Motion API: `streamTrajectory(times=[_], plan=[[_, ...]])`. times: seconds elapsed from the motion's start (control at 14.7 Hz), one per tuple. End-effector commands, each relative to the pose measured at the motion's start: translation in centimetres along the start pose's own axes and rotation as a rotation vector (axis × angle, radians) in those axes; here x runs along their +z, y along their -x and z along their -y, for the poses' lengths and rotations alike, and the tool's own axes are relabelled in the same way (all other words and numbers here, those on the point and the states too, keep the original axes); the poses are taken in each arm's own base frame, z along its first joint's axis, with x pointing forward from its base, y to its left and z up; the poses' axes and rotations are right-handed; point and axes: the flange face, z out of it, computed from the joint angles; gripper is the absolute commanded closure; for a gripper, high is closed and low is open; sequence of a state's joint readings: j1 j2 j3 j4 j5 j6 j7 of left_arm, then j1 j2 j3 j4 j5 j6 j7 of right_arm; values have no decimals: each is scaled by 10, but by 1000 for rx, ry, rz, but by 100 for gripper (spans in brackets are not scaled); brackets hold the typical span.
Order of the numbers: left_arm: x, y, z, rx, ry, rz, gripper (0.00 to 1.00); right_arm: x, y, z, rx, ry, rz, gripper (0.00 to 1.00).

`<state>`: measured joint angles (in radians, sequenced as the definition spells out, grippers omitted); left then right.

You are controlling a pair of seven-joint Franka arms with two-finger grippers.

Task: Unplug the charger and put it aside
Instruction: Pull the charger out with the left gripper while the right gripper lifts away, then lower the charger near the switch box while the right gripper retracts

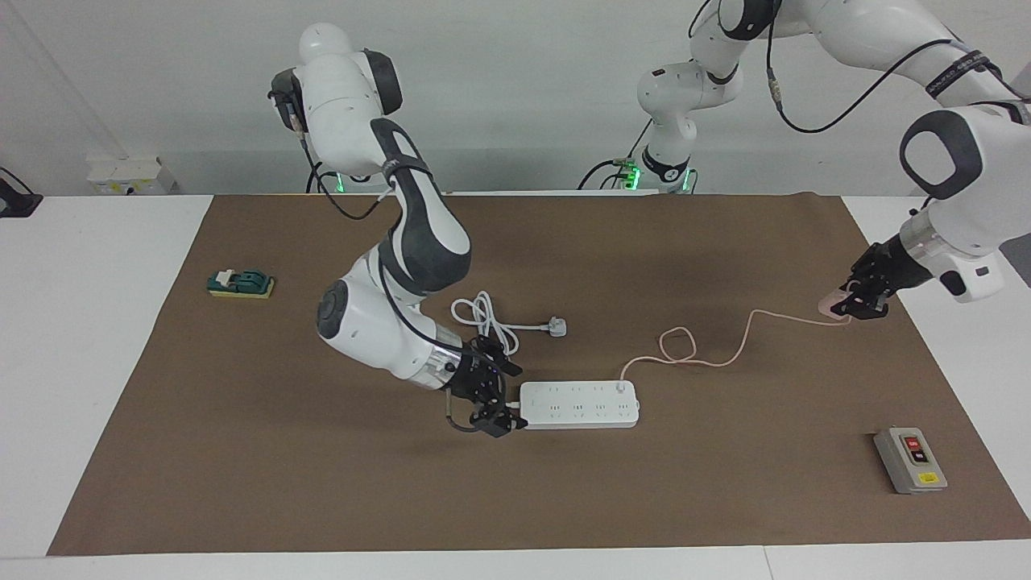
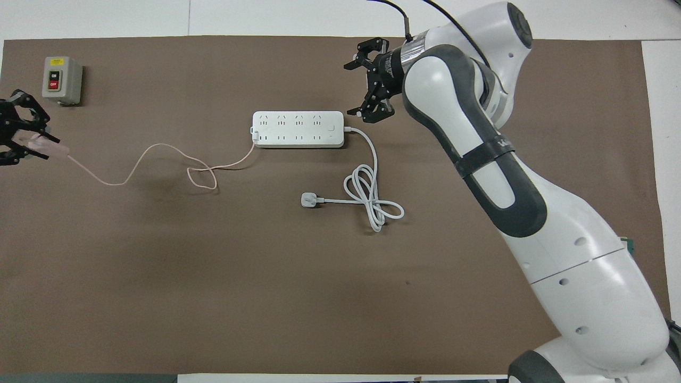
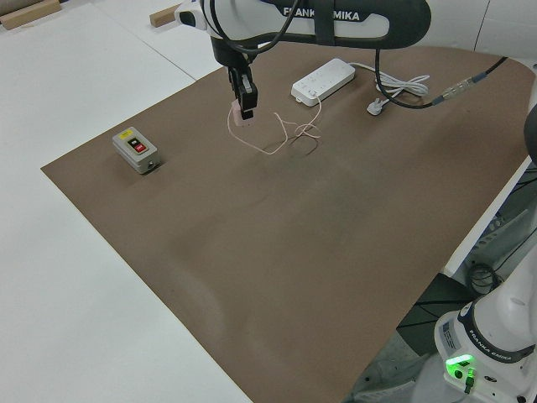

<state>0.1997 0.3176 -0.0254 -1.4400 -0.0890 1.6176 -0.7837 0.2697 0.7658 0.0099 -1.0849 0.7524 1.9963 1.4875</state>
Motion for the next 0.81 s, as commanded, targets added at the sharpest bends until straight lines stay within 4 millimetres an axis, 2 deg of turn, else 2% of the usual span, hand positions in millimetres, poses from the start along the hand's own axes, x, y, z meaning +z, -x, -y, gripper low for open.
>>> streamTrajectory(times=[0.0,0.14,0.2,0.27,0.41,0.75], plan=[[-5,6,6,79,7,12,100,-56,-7,-12,-13,50,-51,0],[8,30,-15,130,2,-15,100,-101,1,-21,-90,83,-87,0],[22,45,-26,152,12,-33,100,-127,3,-27,-128,98,-111,0],[37,58,-30,171,24,-50,100,-167,1,-38,-221,133,-156,0],[49,54,-20,163,48,-75,100,-203,1,-53,-380,186,-215,0],[54,47,-12,150,54,-83,100,-246,5,-80,-777,364,-353,0]])
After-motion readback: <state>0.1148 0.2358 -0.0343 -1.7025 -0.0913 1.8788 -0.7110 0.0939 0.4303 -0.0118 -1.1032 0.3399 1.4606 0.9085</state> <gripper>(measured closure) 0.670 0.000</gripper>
